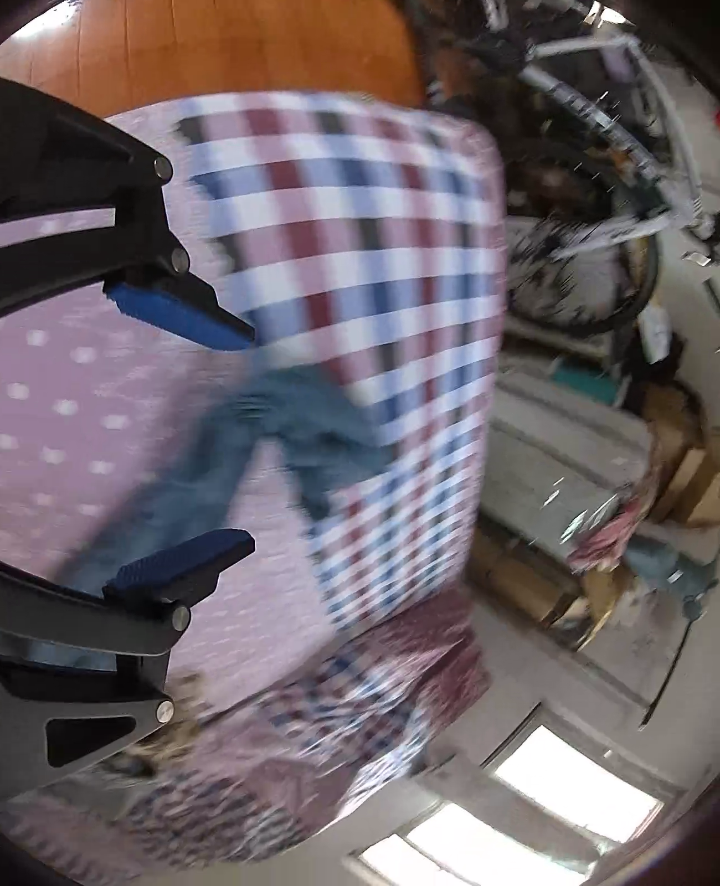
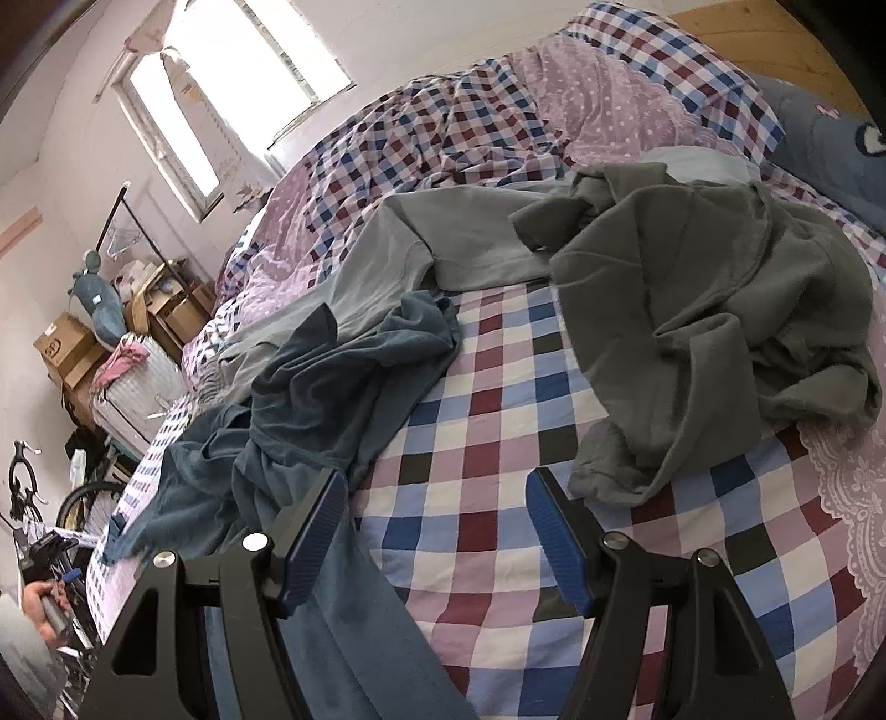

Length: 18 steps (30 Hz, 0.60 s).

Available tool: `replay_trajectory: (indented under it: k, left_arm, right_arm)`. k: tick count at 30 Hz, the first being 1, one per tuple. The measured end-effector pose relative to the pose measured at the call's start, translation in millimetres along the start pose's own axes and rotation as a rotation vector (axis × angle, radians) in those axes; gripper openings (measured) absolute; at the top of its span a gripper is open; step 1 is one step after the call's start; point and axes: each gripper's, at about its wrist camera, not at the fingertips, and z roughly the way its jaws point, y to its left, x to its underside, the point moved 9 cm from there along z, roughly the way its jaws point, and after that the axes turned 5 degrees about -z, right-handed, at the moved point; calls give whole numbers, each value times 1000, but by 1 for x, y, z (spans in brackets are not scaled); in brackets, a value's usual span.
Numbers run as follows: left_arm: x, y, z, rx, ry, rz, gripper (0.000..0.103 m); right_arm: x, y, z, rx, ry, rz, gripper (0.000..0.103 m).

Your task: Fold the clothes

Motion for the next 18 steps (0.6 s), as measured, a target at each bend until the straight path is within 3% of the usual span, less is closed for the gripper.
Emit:
replay_trajectory:
  k: [2, 9, 12, 18]
  left_arm:
    - [24, -7, -8, 72, 44, 28, 71]
    - [161, -64, -41, 329, 313, 247, 72]
    - [208, -84, -56, 410, 392, 297, 72]
    - [258, -107, -65, 442, 436, 350, 72]
  right_arm:
    - [1, 6, 1, -2, 1, -18, 72]
    - [10, 27, 4, -14, 17, -99, 72]
    - [14, 32, 5, -18, 22, -111, 72]
    - [24, 34, 8, -12, 44, -125, 72]
